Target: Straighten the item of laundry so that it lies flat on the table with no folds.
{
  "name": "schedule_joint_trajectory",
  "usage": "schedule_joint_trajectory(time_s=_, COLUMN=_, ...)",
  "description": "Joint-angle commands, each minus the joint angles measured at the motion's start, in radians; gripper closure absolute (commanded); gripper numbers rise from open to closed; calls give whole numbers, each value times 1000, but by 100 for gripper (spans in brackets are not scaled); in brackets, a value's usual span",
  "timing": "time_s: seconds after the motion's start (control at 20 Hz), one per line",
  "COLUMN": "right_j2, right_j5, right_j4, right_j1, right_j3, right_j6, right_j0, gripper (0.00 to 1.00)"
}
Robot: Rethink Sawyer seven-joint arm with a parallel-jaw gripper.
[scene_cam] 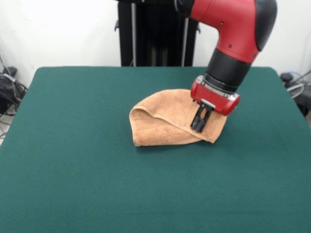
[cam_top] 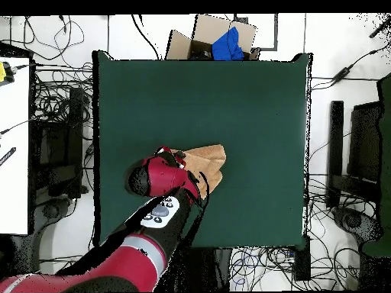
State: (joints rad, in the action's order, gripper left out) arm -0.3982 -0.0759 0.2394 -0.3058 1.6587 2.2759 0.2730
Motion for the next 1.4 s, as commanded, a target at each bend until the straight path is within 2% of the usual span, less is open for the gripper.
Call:
schedule_joint_trajectory(time_s=0.05, right_j2=87, right_j5=-52, right_j4=-24, right_j1=-42, right_j3=106, right_j6=118, right_j0=-1, gripper=100)
schedule_joint_trajectory(time_s=0.3, right_j2=80, right_j5=-211, right_j4=-50, right_j1=-215, right_j3=197, right_j6=64, right_j0=2, gripper=100)
schedule_joint_trajectory(time_s=0.75, right_j2=16, right_j5=-540, right_j4=-129, right_j1=-466, right_j3=264, right_j6=-11, right_j0=25, gripper=100)
schedule_joint_trajectory(time_s=0.85, right_j2=31, right_j5=-539, right_j4=-138, right_j1=-492, right_j3=284, right_j6=-11, right_j0=14, gripper=100)
schedule_joint_trajectory(time_s=1.1, right_j2=88, right_j5=-430, right_j4=-149, right_j1=-469, right_j3=322, right_j6=20, right_j0=-22, gripper=100)
schedule_joint_trajectory(time_s=1.15, right_j2=97, right_j5=-406, right_j4=-147, right_j1=-473, right_j3=333, right_j6=35, right_j0=-27, gripper=0)
schedule_joint_trajectory(time_s=1.4, right_j2=117, right_j5=-282, right_j4=-149, right_j1=-464, right_j3=348, right_j6=60, right_j0=-34, gripper=0)
